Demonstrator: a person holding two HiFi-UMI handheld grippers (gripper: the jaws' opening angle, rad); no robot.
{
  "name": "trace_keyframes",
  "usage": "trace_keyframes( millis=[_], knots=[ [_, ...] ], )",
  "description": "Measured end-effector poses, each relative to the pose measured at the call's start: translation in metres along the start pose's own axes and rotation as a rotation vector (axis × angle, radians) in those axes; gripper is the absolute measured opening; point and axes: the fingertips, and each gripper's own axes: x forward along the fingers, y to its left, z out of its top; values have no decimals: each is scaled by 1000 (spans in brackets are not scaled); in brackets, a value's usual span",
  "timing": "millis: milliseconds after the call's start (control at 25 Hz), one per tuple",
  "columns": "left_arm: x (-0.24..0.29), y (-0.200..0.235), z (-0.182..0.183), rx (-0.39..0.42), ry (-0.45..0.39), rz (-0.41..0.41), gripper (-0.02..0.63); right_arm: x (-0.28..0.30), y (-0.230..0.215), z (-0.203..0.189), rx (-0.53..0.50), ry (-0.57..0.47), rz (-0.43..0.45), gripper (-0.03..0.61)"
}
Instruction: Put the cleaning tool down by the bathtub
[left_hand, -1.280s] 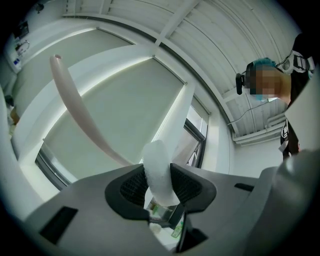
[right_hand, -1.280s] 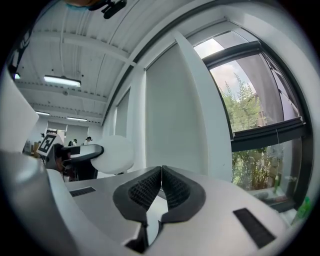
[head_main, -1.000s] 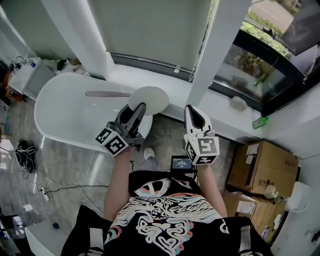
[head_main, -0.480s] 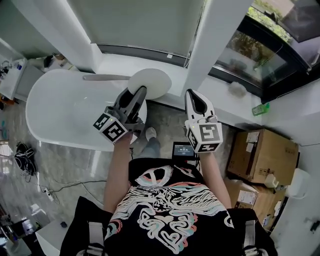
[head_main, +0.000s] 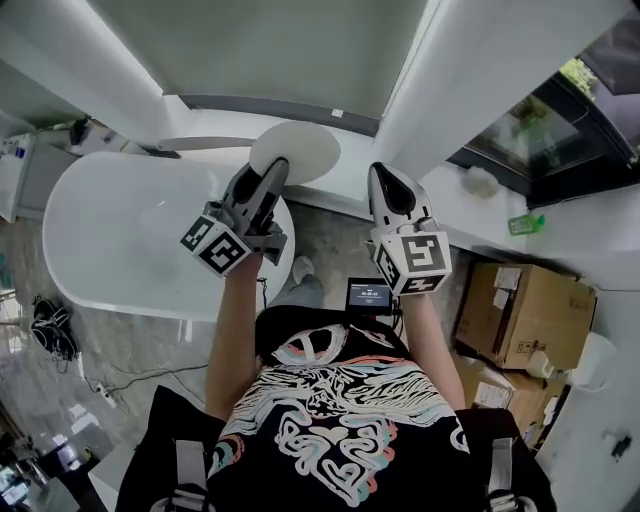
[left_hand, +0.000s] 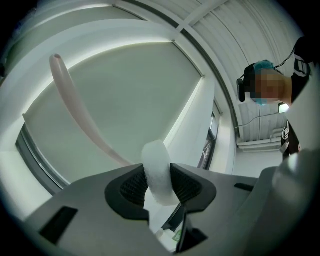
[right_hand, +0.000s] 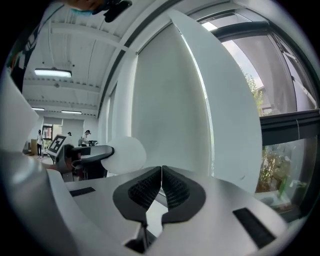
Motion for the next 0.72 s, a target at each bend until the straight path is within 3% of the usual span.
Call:
trace_keyframes(
  millis=[440, 720],
  knots=[
    [20, 80, 26, 7, 56, 29, 140, 92, -5, -5, 14, 45, -31, 28],
    [28, 119, 41, -33, 46, 23, 140, 123, 0, -5, 7, 48, -63, 28]
  ],
)
